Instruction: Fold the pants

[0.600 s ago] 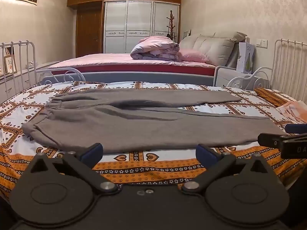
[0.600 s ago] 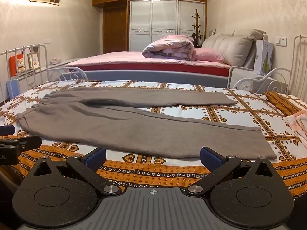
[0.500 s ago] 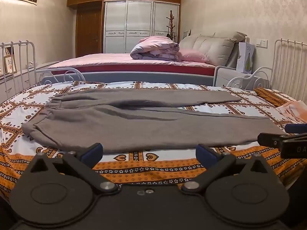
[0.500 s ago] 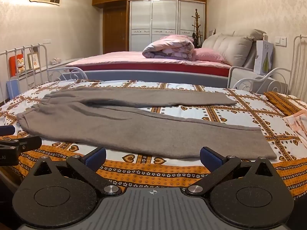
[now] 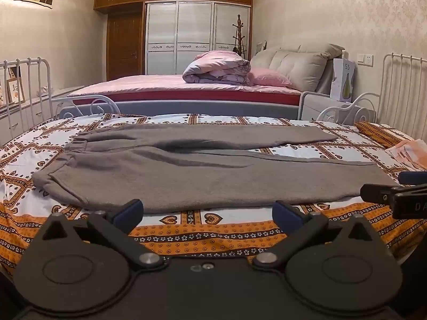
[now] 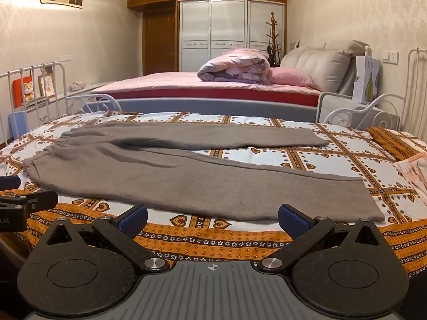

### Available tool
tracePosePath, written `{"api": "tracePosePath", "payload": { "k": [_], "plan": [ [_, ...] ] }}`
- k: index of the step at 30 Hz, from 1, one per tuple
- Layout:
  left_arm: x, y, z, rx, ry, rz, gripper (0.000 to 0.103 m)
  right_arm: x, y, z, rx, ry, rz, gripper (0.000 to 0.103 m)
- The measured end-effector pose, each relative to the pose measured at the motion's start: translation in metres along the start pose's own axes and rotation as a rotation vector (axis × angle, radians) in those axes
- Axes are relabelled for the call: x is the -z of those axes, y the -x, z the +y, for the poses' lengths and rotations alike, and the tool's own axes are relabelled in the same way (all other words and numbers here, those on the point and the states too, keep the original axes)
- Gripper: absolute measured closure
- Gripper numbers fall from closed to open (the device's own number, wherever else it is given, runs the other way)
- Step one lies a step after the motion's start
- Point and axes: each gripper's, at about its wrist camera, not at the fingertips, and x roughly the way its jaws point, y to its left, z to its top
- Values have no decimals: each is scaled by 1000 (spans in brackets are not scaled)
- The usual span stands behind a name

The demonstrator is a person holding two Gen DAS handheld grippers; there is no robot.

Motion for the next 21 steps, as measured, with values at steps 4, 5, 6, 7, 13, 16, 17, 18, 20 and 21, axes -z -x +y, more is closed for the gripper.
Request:
{"api": "tracePosePath", "payload": {
  "k": [4, 5, 6, 7, 13, 16, 17, 18, 20, 21],
  "plan": [
    [1, 2, -2, -4, -7, 0, 6, -1, 2, 0, 1, -3, -1, 0],
    [1, 2, -2, -1, -6, 1, 6, -1, 2, 0, 1, -3, -1, 0],
    [1, 2, -2, 0, -6, 0, 6, 0, 2, 0, 2, -3, -1, 0],
    [0, 3, -2, 0, -7, 0, 6, 0, 2, 0, 1, -4, 0, 0],
    [0, 1, -2, 7, -9, 4, 6, 1, 2, -2, -1, -7, 3, 0],
    [0, 1, -2, 7, -9, 2, 6, 1, 1, -2, 0, -7, 2, 0],
    [0, 1, -2, 4, -10, 1, 6, 1, 1, -2, 0, -9, 3, 0],
    [0, 1, -1, 5, -10, 1, 6, 1, 1, -1, 1, -9, 3, 0],
    [0, 1, -1, 6, -9, -1, 6, 1, 2, -1, 2, -9, 2, 0],
    [0, 1, -1, 7, -11, 0, 6, 1, 2, -1, 1, -9, 3, 0]
  ]
}}
